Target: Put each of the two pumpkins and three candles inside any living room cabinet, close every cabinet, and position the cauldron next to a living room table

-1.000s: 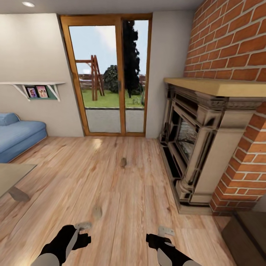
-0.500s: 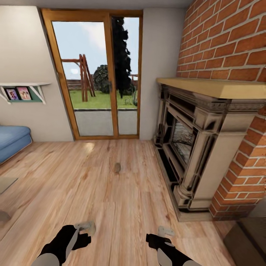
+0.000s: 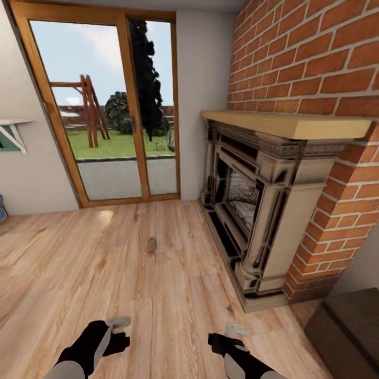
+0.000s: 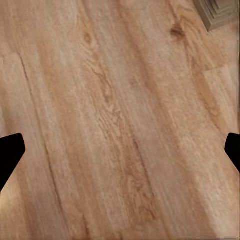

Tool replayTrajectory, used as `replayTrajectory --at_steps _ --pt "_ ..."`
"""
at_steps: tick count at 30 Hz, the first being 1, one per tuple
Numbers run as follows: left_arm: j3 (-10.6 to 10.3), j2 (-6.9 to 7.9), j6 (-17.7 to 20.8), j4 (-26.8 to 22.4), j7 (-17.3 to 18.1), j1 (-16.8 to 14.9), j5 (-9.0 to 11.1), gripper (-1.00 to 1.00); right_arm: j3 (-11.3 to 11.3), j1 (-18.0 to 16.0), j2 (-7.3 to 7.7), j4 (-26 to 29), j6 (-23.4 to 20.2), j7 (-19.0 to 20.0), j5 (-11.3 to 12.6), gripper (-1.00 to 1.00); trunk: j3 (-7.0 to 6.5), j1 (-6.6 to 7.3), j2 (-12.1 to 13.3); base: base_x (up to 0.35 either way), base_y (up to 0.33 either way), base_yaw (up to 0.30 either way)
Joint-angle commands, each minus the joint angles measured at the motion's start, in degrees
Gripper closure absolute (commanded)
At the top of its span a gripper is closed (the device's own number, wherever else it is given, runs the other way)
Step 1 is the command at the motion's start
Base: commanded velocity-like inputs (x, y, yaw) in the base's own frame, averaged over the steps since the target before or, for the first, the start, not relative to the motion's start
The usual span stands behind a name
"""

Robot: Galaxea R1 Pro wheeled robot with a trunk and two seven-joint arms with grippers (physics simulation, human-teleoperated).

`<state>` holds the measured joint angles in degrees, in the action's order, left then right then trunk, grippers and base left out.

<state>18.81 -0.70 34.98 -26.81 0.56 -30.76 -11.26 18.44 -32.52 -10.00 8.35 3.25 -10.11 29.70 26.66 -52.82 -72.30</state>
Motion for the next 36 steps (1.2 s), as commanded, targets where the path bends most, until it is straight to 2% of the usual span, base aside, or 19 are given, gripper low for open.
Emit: replayTrajectory --at_steps 1,22,36 --pt "0.0 0.00 0.0 0.0 0.0 0.0 0.0 -1.00 0.0 0.0 0.00 0.0 0.0 0.0 0.0 -1.00 0.00 0.00 0.0 0.003 0.138 -0.280" --pt "-0.1 -0.06 0.0 0.0 0.0 0.0 0.0 -1.00 -0.1 0.0 0.00 0.0 -0.1 0.0 0.2 -1.00 0.00 0.00 0.0 0.007 0.037 -0.281" --pt "-0.1 -0.01 0.0 0.0 0.1 0.0 0.0 -1.00 -0.2 0.0 0.00 0.0 -0.1 0.0 0.2 -1.00 0.00 0.00 0.0 0.008 0.153 -0.281"
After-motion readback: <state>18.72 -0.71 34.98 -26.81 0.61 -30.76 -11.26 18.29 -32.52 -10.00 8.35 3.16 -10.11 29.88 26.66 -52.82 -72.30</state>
